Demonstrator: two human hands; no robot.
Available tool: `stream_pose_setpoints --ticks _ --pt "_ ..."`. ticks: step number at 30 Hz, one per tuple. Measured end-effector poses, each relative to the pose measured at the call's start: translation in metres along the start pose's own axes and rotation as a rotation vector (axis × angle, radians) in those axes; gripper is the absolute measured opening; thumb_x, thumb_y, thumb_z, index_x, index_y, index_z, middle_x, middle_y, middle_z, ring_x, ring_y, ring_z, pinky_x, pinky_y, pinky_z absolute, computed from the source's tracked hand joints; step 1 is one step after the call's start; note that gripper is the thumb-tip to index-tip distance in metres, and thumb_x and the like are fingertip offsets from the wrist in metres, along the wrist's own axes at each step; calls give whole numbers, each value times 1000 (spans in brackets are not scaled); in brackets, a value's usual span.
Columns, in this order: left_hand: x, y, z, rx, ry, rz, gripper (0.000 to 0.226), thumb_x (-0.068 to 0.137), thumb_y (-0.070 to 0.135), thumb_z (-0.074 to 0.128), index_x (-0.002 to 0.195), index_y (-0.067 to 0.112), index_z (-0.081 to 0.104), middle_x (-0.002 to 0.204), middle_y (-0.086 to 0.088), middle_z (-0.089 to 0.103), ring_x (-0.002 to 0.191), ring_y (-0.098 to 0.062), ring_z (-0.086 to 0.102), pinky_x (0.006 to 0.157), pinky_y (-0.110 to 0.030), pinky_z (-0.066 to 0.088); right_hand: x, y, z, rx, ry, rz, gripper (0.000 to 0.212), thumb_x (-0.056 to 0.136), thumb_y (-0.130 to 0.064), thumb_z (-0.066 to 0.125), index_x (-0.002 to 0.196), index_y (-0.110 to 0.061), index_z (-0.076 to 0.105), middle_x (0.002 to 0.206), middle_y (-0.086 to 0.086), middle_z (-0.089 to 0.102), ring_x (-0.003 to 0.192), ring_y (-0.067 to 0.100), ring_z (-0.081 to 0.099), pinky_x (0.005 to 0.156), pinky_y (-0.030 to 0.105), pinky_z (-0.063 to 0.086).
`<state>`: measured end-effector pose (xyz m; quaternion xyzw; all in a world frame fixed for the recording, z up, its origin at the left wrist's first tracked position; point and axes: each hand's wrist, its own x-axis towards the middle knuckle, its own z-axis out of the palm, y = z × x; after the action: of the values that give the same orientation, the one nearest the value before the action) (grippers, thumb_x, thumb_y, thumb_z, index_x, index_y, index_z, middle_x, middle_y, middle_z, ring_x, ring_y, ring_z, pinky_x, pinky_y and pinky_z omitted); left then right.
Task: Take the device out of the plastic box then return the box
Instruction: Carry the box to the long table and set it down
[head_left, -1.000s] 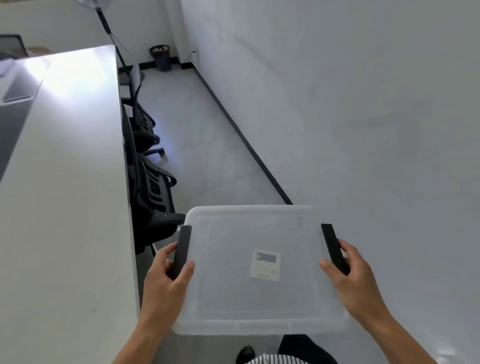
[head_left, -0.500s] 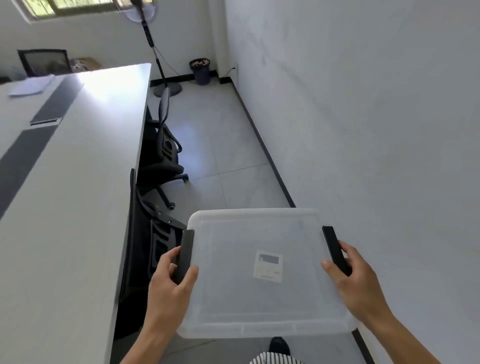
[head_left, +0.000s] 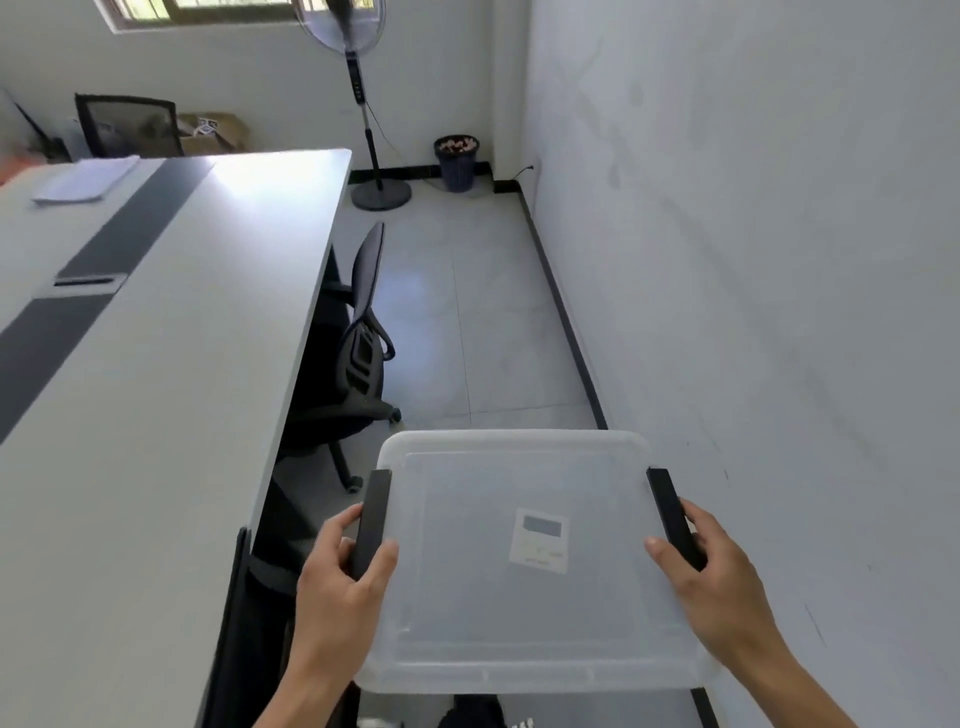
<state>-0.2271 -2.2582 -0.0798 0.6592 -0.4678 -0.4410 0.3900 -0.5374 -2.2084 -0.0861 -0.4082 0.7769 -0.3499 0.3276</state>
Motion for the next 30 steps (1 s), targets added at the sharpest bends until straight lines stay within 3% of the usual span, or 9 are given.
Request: stream_pose_setpoints --ticks 2,5,10,13,20,24,30 --pt "51 26 8 2 -24 22 44 83 17 67 123 28 53 85 10 72 73 -15 71 72 -44 60 43 -29 5 2 24 5 49 87 -31 64 133 -27 50 91 -7 67 84 14 63 67 28 46" --pt "124 58 26 21 -72 37 42 84 15 66 123 24 53 80 2 72 72 -11 70 70 -40 60 104 -59 9 36 37 17 46 88 -28 63 132 -25 50 90 -9 65 81 11 63 62 23 44" --pt "235 96 70 59 -106 30 46 79 26 69 122 31 54 82 -13 69 76 -32 68 71 -51 58 208 -82 19 67 92 76 43 86 -27 65 127 -27 54 65 -2 53 57 16 50 57 29 39" --pt "305 114 107 58 -87 1 52 73 31 69 124 27 55 85 -5 72 77 -26 70 76 -50 58 291 -93 26 63 89 76 40 86 -28 65 125 -29 55 67 2 55 55 18 48 57 32 41" --pt "460 182 176 30 5 4 44 79 22 70 119 33 54 82 -6 72 77 -23 70 75 -46 58 502 -161 31 49 22 0 42 88 -30 62 129 -27 52 76 -1 63 65 18 57 60 30 43" --pt "538 211 194 5 74 -6 41 83 17 68 118 33 52 87 -5 70 77 -21 71 69 -41 60 606 -211 44 -12 -74 -67 44 90 -32 59 132 -26 48 90 -7 65 81 14 62 65 28 46" --pt "664 223 215 1 141 -61 40 83 18 68 115 36 51 88 -6 70 81 -22 70 73 -43 59 736 -260 93 -61 -145 -96 44 89 -32 60 132 -26 49 91 -14 63 81 6 60 61 19 42"
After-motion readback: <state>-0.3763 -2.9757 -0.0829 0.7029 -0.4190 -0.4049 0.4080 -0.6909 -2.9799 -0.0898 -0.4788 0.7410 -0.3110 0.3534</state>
